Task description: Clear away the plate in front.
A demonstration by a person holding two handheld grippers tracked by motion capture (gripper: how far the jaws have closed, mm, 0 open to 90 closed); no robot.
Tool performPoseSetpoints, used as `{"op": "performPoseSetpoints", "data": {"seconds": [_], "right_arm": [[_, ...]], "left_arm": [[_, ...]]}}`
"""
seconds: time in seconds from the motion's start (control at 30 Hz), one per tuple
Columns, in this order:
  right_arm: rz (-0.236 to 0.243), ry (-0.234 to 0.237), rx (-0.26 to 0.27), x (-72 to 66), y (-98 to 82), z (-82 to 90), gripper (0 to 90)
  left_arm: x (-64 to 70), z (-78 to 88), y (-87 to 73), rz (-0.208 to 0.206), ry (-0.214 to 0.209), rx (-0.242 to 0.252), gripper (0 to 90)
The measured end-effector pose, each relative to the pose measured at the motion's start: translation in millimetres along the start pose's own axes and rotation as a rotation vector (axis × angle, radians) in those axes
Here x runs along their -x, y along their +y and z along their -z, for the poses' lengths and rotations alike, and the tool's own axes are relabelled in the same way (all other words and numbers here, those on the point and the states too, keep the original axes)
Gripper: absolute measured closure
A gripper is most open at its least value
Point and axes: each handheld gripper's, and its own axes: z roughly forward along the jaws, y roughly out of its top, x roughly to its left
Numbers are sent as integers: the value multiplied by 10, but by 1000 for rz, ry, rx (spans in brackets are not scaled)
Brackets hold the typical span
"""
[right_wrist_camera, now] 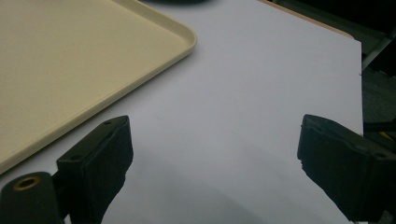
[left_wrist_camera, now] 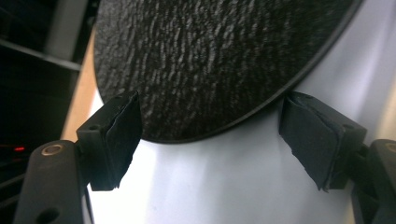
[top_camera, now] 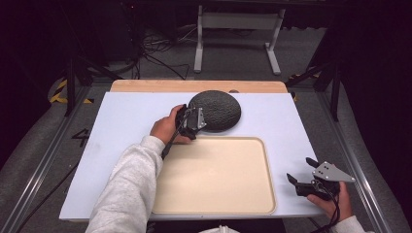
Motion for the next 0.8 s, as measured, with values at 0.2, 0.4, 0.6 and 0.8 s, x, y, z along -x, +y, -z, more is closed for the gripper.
{"op": "performPoseSetpoints", "data": {"seconds": [0.2, 0.4, 0.6, 0.8], "right_arm": [[-5, -4, 1, 8, -10, 12, 109], [-4, 2, -5, 1, -13, 0, 109], [-2, 6, -8, -4, -5, -10, 110], [-14, 11, -1, 5, -4, 7, 110]], "left_arm": [[30, -37, 22, -25, 56, 3, 233], [92, -51, 92, -129, 85, -19, 316], [182, -103, 158, -245, 68, -38, 650], [260, -146, 218, -318, 120, -27, 724]]}}
